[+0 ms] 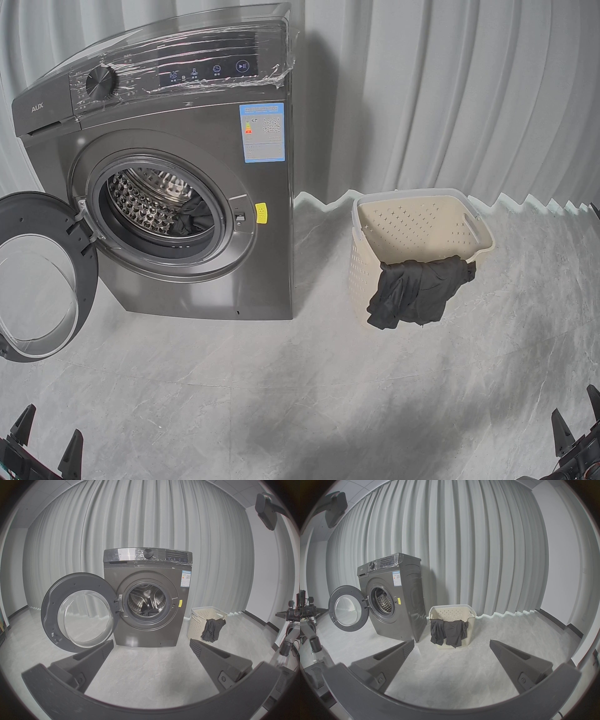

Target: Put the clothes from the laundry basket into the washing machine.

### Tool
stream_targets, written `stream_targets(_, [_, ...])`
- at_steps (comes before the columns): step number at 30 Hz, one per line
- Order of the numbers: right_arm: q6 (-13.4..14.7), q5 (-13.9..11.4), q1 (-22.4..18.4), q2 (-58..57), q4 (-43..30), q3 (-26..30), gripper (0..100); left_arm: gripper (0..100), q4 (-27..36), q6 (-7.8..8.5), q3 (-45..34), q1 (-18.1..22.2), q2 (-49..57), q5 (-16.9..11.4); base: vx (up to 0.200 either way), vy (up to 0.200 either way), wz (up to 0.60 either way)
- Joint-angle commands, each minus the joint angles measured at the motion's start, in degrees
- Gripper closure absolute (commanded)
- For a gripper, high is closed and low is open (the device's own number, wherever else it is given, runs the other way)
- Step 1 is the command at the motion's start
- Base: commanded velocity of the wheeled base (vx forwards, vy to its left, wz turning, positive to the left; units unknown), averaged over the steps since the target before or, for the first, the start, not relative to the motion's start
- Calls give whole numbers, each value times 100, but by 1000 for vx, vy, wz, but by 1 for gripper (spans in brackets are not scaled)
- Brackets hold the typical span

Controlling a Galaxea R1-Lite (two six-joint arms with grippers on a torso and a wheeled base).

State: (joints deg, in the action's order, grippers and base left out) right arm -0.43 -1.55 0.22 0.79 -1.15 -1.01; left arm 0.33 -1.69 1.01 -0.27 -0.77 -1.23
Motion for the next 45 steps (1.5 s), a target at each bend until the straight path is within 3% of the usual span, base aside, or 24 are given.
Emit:
stream_targets(1, [-1, -3, 4, -79, 0, 75, 0, 0, 2, -6, -84, 0, 77, 0, 0, -200, 0])
stream_targets(13, [-1, -3, 4, -79, 0, 66, 0, 0, 2, -15, -84, 0, 77, 9, 0, 0, 0])
stream_targets(28, [-1, 5, 4, -79, 0, 75, 0, 0, -7, -24, -84, 0, 77, 26, 200, 0, 0])
stream_targets(34, [-1, -3, 4, -79, 0, 66, 0, 0, -7, -33, -84, 9, 77, 35, 0, 0, 0])
stream_targets(45, [-1, -3, 4, -79, 0, 66, 0, 0, -7, -33, -84, 9, 77, 35, 0, -200, 0])
